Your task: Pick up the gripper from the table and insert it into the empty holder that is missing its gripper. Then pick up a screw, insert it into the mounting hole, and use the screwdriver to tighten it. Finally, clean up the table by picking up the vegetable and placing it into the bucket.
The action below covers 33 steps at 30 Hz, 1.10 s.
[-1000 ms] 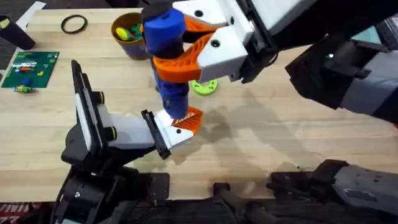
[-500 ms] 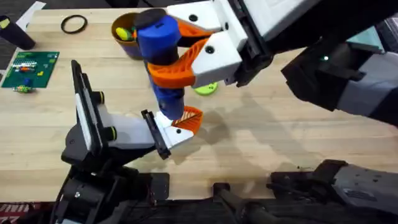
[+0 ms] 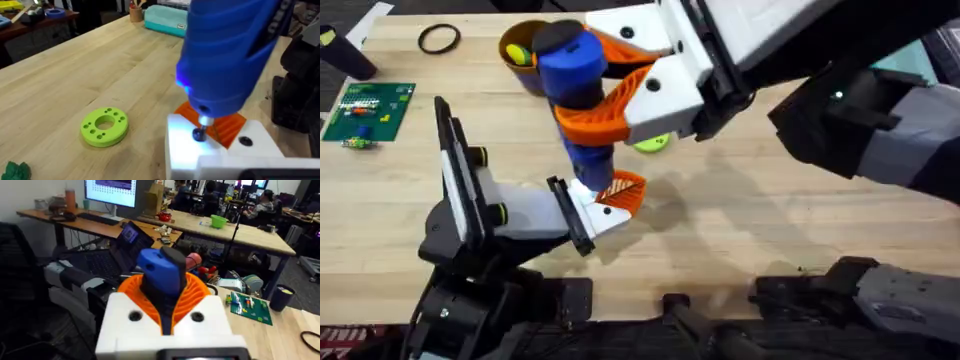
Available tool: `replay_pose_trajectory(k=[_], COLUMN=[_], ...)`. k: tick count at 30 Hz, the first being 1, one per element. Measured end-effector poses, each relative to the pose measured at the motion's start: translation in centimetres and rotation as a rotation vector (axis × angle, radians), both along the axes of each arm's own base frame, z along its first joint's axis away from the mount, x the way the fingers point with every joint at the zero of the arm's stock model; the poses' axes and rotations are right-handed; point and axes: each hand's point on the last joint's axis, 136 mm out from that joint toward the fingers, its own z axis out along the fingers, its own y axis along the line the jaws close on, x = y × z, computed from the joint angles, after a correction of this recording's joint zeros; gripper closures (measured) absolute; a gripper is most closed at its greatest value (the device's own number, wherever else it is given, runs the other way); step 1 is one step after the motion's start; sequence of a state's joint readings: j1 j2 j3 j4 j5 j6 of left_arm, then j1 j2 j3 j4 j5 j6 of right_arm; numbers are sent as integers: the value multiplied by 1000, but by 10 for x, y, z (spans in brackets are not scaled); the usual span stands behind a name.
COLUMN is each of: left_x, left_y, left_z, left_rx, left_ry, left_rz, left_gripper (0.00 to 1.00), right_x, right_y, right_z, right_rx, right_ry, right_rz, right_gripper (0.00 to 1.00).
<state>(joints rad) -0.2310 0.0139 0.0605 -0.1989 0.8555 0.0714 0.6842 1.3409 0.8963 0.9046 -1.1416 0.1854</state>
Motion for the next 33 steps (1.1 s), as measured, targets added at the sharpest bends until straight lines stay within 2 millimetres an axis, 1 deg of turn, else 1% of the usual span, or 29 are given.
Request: replay_pose_trajectory(k=[8,14,33], left_x=[0,0,0], left_y=[0,0,0], left_z=[0,0,0], left_rx=[0,0,0], left_ry=[0,0,0], left_rz=[0,0,0], left_gripper=[986,987,985], right_x=[1,-1,-1], right_y=[1,0,0], right_z=[-1,3,3], right_rx=[0,23,10], right_ry=[-4,-32,9], right_rz=[-1,-1,5], right_gripper=[942,942,942])
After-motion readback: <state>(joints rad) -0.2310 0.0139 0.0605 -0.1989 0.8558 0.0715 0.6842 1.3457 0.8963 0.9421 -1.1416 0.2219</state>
